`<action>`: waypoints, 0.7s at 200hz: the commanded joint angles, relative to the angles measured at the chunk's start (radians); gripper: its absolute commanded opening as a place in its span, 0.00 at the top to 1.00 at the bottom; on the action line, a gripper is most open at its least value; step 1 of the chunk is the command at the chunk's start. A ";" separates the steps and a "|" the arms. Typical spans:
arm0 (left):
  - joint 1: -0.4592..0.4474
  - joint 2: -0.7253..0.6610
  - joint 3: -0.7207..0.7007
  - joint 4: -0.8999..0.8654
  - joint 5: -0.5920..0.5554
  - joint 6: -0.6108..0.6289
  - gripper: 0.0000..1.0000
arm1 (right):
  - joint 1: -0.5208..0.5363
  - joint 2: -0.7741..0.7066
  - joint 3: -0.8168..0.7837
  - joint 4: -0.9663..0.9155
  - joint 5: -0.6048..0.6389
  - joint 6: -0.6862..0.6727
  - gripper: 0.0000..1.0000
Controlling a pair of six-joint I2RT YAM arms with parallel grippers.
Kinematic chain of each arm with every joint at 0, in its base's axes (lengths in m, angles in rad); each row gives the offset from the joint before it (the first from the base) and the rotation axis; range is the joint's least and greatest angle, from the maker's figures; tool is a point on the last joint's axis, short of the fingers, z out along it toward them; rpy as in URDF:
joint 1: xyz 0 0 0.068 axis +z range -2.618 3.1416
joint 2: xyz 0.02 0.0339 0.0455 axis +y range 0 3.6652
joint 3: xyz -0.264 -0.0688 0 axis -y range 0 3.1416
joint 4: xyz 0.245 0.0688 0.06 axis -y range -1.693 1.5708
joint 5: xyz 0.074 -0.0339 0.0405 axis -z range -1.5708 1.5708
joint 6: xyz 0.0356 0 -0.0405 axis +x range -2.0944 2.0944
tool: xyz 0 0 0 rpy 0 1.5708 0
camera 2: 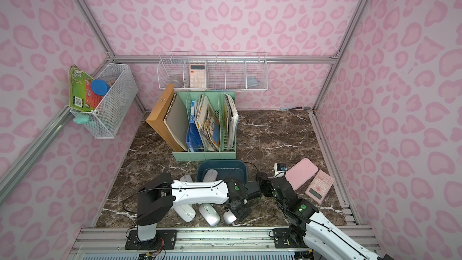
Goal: Take out the mouse from the storage box
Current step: Place the mouse at the center of the board, then pick up the mouse from the storage box.
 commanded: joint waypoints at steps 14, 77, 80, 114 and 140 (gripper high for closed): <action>0.002 -0.098 -0.031 0.011 -0.062 -0.013 0.15 | -0.001 0.000 0.010 0.010 -0.010 -0.003 0.14; 0.021 -0.539 -0.241 0.112 -0.180 -0.091 0.14 | 0.016 0.173 0.164 0.017 -0.097 -0.058 0.14; 0.025 -0.563 -0.256 0.112 -0.192 -0.099 0.14 | 0.023 0.186 0.174 0.019 -0.097 -0.058 0.14; 0.071 -0.830 -0.414 0.079 -0.313 -0.154 0.09 | 0.165 0.361 0.267 0.081 -0.032 -0.058 0.14; 0.082 -0.999 -0.482 0.009 -0.489 -0.194 0.08 | 0.261 0.556 0.395 0.091 -0.026 -0.057 0.13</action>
